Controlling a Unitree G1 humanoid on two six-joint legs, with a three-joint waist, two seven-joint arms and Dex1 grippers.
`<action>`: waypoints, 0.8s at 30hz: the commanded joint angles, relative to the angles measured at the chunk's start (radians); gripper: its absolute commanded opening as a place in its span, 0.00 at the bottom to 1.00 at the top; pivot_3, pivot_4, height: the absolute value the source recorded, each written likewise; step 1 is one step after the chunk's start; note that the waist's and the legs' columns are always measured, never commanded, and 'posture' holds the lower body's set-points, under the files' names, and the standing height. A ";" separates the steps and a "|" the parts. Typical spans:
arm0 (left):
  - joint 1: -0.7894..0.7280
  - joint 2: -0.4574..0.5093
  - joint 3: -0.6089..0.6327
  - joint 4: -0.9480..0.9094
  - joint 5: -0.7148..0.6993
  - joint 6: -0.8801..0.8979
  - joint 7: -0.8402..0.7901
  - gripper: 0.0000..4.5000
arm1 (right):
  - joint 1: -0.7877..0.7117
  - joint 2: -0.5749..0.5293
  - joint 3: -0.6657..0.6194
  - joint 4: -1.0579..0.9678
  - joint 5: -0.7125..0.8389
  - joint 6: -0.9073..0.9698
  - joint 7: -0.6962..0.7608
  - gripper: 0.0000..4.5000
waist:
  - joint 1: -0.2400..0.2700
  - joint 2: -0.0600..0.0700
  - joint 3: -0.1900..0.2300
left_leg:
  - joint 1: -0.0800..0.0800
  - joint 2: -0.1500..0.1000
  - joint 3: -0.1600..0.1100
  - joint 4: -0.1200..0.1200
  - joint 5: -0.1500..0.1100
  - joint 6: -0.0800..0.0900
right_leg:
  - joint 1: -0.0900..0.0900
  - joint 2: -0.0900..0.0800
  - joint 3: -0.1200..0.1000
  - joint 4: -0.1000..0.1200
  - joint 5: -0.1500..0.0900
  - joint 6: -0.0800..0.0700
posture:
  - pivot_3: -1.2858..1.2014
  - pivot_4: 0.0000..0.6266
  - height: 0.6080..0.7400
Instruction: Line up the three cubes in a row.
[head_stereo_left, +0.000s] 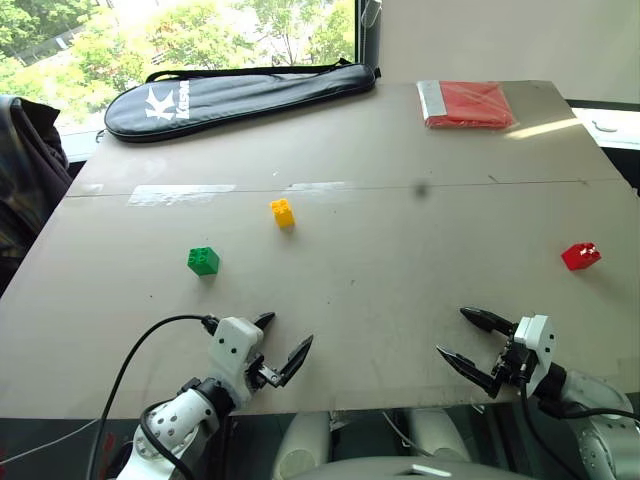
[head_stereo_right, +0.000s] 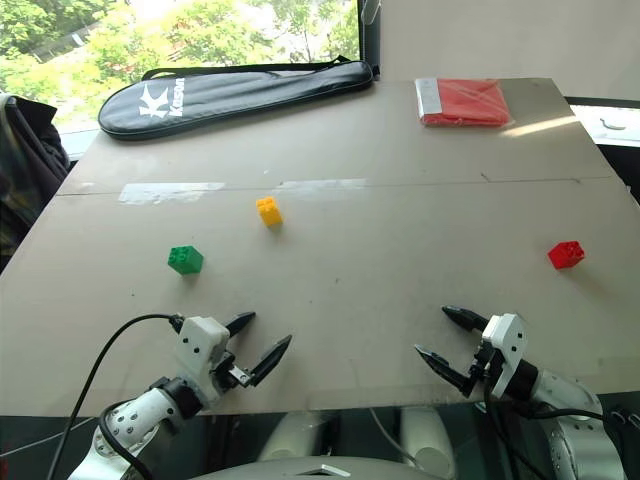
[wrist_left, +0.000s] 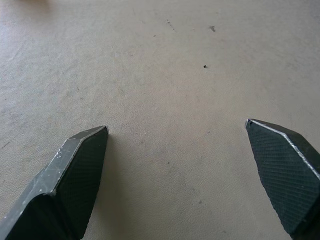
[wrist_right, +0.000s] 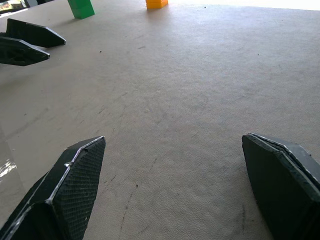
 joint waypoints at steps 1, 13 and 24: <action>0.015 0.000 -0.017 -0.013 -0.002 0.009 -0.002 1.00 | -0.002 -0.008 0.001 -0.011 -0.014 -0.005 -0.019 1.00 | 0.000 0.000 0.000 | 0.000 0.000 0.000 0.000 0.000 0.000 | 0.000 0.000 0.000 0.000 0.000 0.000 | 0.52 0.24 1.00; 0.026 0.010 -0.011 -0.010 -0.001 0.004 -0.007 1.00 | -0.013 -0.037 -0.007 -0.002 -0.019 0.003 -0.023 1.00 | 0.000 0.000 0.000 | 0.000 0.000 0.000 0.001 0.000 0.000 | 0.000 0.001 0.000 0.001 0.000 0.000 | 0.52 0.24 1.00; -0.024 0.027 -0.005 0.014 -0.010 0.012 -0.019 1.00 | -0.023 -0.039 -0.037 -0.002 -0.011 0.004 -0.057 1.00 | 0.001 0.000 -0.001 | 0.000 0.000 0.000 0.001 0.000 0.000 | 0.000 0.001 0.000 0.002 0.000 0.000 | 0.52 0.24 1.00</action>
